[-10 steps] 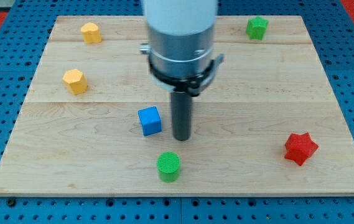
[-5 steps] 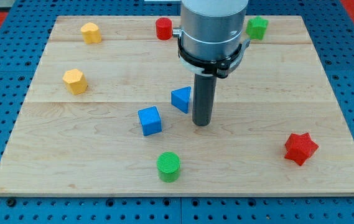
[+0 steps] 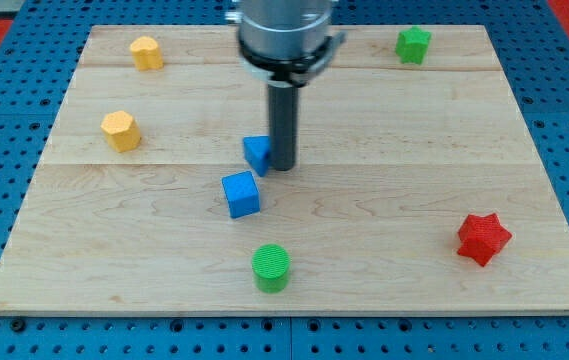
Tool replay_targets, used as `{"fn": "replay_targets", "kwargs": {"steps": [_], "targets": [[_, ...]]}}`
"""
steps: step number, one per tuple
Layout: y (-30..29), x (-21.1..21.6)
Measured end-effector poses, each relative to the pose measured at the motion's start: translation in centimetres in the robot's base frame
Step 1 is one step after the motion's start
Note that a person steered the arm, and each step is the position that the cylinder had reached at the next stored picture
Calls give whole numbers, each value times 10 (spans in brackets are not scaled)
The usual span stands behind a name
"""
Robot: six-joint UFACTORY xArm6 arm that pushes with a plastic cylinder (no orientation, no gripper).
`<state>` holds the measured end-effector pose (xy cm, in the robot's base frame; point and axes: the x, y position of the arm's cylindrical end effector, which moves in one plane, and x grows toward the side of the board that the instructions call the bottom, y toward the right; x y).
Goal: Drag the blue triangle to the bottom side of the yellow hexagon
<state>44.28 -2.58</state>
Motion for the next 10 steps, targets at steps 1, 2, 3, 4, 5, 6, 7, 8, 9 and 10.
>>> {"fn": "replay_targets", "kwargs": {"steps": [1, 2, 3, 4, 5, 6, 7, 8, 9, 10], "targets": [[32, -11], [64, -16], [24, -16], [15, -21], [2, -31], [-53, -23], [-103, 5], [-115, 27], [-99, 45], [-54, 50]]}}
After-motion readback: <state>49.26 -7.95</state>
